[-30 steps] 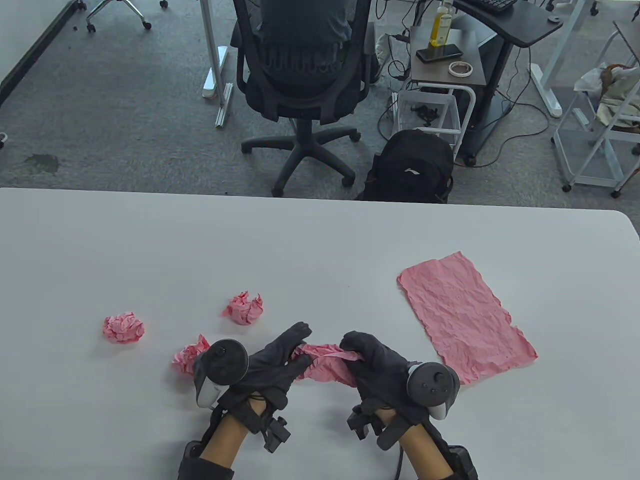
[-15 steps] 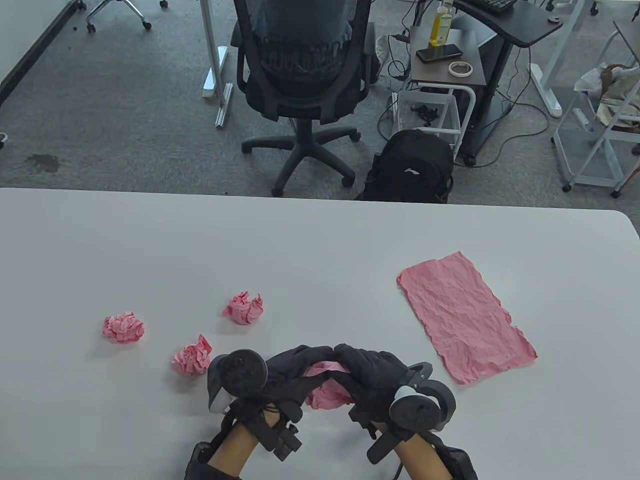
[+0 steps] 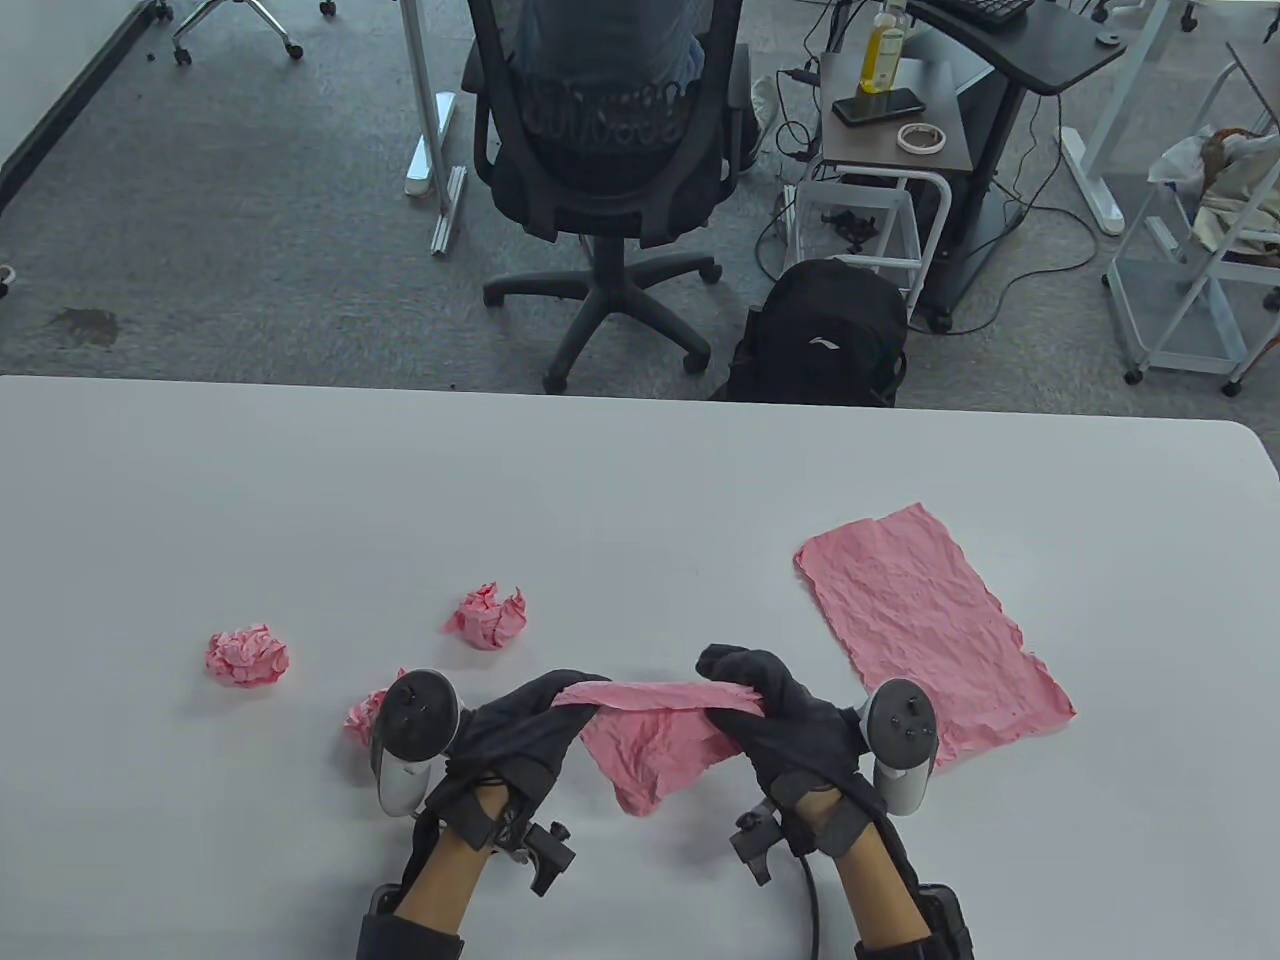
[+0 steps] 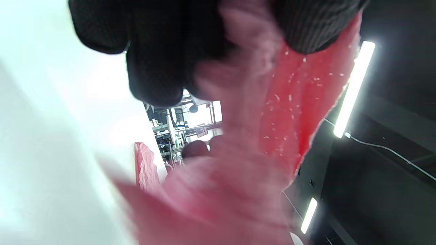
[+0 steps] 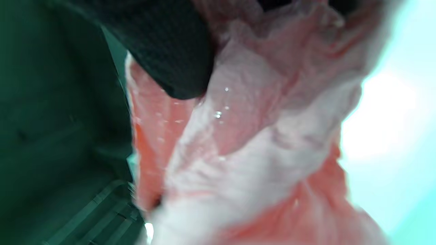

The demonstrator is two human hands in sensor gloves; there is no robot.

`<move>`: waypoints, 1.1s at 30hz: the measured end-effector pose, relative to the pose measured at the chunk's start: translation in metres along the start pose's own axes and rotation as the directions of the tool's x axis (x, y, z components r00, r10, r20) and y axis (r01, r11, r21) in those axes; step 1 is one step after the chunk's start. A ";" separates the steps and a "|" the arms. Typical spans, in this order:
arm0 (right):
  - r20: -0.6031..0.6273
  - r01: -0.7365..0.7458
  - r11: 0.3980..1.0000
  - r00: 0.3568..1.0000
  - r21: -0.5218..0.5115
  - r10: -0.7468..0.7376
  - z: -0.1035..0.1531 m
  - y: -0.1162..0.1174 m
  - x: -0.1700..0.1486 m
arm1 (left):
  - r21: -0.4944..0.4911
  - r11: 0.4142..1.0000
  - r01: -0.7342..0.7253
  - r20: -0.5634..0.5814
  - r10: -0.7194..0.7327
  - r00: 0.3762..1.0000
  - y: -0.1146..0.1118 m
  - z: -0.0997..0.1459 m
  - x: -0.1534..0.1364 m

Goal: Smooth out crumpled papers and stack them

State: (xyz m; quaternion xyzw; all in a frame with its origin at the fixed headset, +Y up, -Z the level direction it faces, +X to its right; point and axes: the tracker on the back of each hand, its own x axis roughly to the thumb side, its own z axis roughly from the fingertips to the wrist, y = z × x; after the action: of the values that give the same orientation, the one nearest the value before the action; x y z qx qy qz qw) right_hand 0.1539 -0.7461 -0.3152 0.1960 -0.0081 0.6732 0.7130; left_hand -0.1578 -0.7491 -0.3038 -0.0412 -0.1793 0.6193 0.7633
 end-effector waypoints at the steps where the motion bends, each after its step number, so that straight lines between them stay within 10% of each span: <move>1: 0.002 0.025 1.000 1.000 -0.002 -0.025 0.000 0.000 0.001 | 0.015 1.000 -0.012 -0.015 0.012 1.000 0.002 0.000 -0.001; 7: 0.093 -0.390 0.916 0.912 -0.093 0.398 0.004 -0.003 0.022 | 0.222 0.951 0.216 -0.010 -0.219 0.976 0.014 0.009 0.012; 15: 0.397 -0.821 0.532 0.427 -0.208 0.813 0.016 0.047 0.055 | 0.016 0.769 0.639 0.327 -0.608 0.724 -0.040 0.011 0.061; 21: 0.453 -0.844 0.461 0.309 -0.276 0.836 0.024 0.067 0.066 | -0.090 0.817 0.570 0.236 -0.538 0.809 -0.042 0.006 0.048; 28: 0.173 -0.869 0.494 0.482 -0.033 0.859 0.010 0.033 0.044 | -0.116 0.968 0.224 0.174 -0.202 0.964 -0.020 0.003 0.036; 33: -0.001 -0.640 0.767 0.768 0.054 0.641 0.005 0.010 0.018 | -0.160 0.986 0.053 0.141 -0.030 0.990 -0.006 -0.001 0.022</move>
State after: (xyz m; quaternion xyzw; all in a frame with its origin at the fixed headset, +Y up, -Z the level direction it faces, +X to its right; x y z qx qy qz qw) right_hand 0.1468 -0.7301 -0.3033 0.1927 -0.0504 0.8776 0.4360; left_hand -0.1480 -0.7294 -0.2979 -0.0571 -0.2827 0.5877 0.7560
